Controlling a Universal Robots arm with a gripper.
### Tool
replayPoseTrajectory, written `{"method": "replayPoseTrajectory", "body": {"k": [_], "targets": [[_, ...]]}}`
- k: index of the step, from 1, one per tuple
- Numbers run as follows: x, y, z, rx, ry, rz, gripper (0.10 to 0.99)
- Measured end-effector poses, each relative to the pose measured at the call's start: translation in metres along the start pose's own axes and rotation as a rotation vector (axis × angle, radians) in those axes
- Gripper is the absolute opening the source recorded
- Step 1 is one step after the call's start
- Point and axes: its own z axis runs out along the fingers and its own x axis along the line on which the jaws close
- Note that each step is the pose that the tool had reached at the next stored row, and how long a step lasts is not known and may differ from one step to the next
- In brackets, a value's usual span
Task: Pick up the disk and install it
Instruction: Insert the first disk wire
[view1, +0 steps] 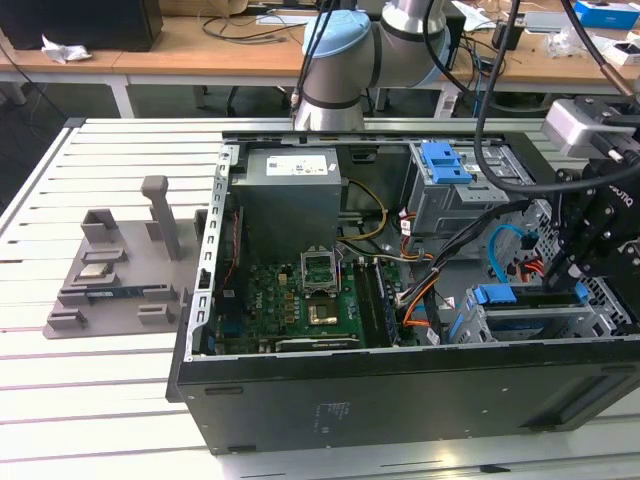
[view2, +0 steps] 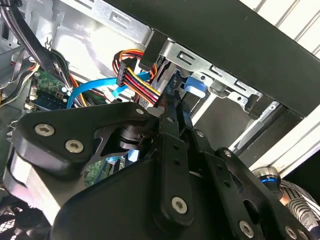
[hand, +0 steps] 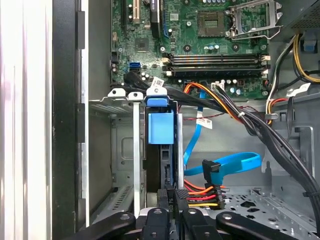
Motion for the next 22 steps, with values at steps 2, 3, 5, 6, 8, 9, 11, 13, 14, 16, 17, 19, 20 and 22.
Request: {"method": "replayPoseTrajectory", "body": {"k": [2,3,5,6,8,9,11,13,14,16,17,19,20,22], "targets": [[0.0,0.0,0.0002,0.0,-0.0123,-0.001,0.169],[0.0,0.0,0.0002,0.0,-0.0166,-0.001,0.169],[0.0007,0.0,0.0004,0.0,-0.0192,-0.001,0.169],[0.0013,-0.0001,0.0005,0.0,-0.0193,-0.001,0.169],[0.0024,-0.0001,0.0005,0.0,-0.0193,-0.001,0.169],[0.0028,-0.0001,0.0005,0.0,-0.0191,-0.001,0.169],[0.0032,0.0001,0.0003,0.001,-0.0194,-0.001,0.169],[0.0033,0.0001,-0.0004,0.001,-0.0196,-0.001,0.169],[0.0034,0.0001,-0.0009,0.001,-0.0193,-0.001,0.169],[0.0047,0.0001,-0.001,0.001,-0.0196,-0.001,0.169],[0.005,0.0001,-0.0009,0.001,-0.0197,-0.001,0.169],[0.0052,0.0,-0.0003,0.001,-0.0204,-0.001,0.169],[0.0052,0.0,0.0002,0.001,-0.0235,-0.001,0.169],[0.0052,0.0001,0.0004,0.001,-0.0303,-0.001,0.169]]}}
